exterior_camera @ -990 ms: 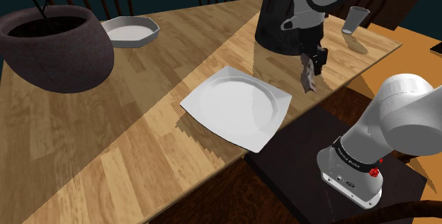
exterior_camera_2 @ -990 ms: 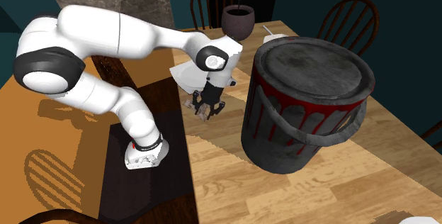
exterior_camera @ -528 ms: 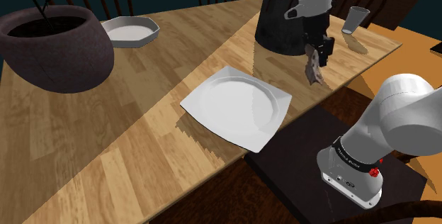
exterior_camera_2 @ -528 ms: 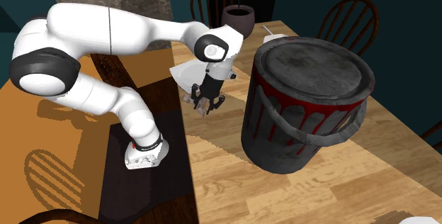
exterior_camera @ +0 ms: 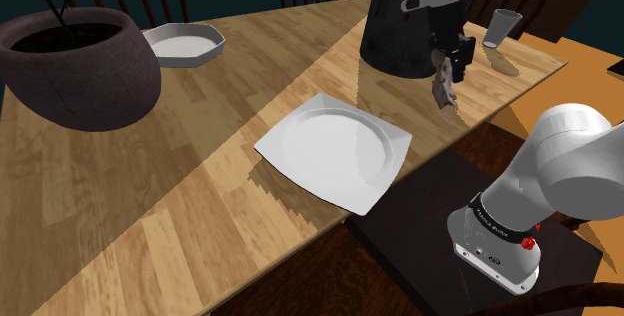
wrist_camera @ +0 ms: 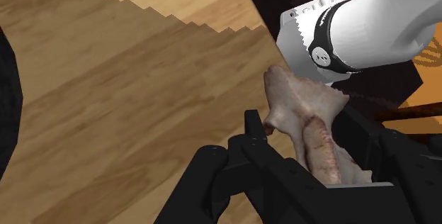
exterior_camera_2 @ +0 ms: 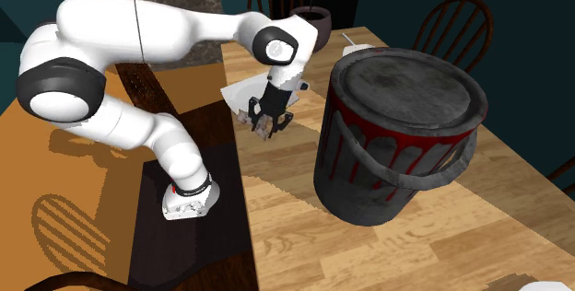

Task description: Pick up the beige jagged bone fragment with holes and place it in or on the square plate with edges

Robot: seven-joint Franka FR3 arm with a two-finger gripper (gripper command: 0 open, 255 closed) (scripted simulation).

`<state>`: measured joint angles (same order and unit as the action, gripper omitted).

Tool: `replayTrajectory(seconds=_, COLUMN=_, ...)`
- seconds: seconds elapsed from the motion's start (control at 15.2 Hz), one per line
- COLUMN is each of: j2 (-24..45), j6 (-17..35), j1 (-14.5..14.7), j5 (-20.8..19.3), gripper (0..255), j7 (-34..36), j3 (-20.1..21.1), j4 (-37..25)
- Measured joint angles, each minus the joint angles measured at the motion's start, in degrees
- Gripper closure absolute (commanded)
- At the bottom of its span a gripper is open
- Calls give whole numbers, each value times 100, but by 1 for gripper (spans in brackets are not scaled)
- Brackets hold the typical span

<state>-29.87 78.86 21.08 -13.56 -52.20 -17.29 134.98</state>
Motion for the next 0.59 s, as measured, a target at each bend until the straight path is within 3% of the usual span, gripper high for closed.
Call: replayTrajectory(seconds=0.59, j2=725, j6=6, j1=570, j5=984, gripper=255, j7=1019, j3=759, j4=-609)
